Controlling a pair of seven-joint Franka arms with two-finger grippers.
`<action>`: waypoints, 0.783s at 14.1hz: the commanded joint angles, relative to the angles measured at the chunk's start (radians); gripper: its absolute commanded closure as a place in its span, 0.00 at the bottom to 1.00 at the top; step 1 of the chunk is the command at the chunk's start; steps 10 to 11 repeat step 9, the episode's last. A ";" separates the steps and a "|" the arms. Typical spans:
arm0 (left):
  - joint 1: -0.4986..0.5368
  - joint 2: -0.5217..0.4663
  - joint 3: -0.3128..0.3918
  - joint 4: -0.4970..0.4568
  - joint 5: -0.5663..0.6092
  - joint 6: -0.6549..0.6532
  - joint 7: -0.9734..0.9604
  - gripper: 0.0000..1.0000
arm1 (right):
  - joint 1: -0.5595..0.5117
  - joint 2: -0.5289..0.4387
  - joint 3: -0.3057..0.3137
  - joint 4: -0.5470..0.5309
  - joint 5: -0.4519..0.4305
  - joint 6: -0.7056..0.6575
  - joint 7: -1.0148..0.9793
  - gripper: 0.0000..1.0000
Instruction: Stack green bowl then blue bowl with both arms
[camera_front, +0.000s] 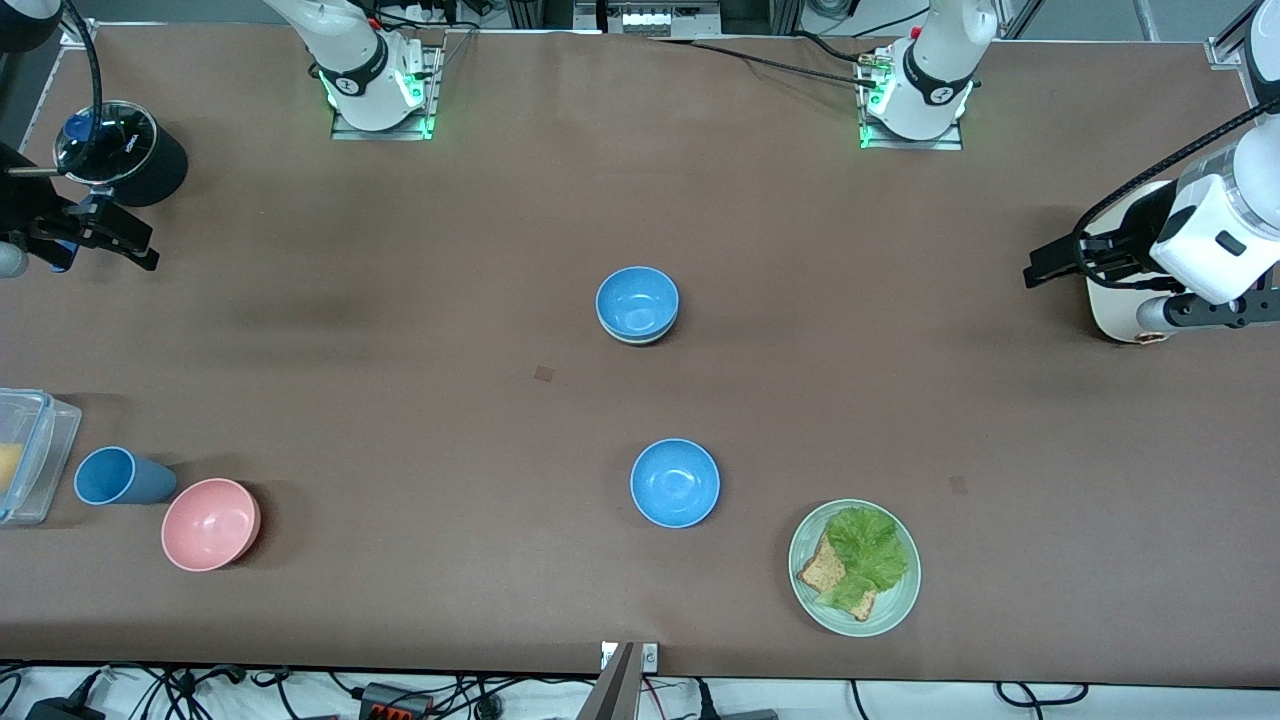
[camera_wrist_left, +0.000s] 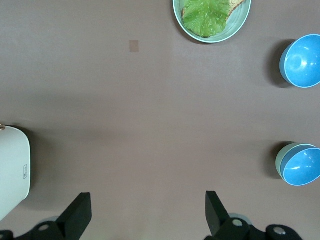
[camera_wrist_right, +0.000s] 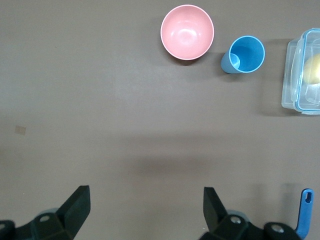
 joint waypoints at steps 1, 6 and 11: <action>-0.006 -0.010 -0.002 -0.007 0.016 0.010 -0.011 0.00 | -0.007 -0.011 0.003 -0.006 0.002 0.008 -0.014 0.00; -0.009 -0.008 -0.003 -0.004 0.022 0.011 -0.011 0.00 | -0.007 -0.013 0.002 -0.006 0.002 0.008 -0.014 0.00; -0.011 -0.008 -0.003 -0.004 0.022 0.011 -0.011 0.00 | -0.007 -0.013 0.000 -0.006 0.002 0.000 -0.014 0.00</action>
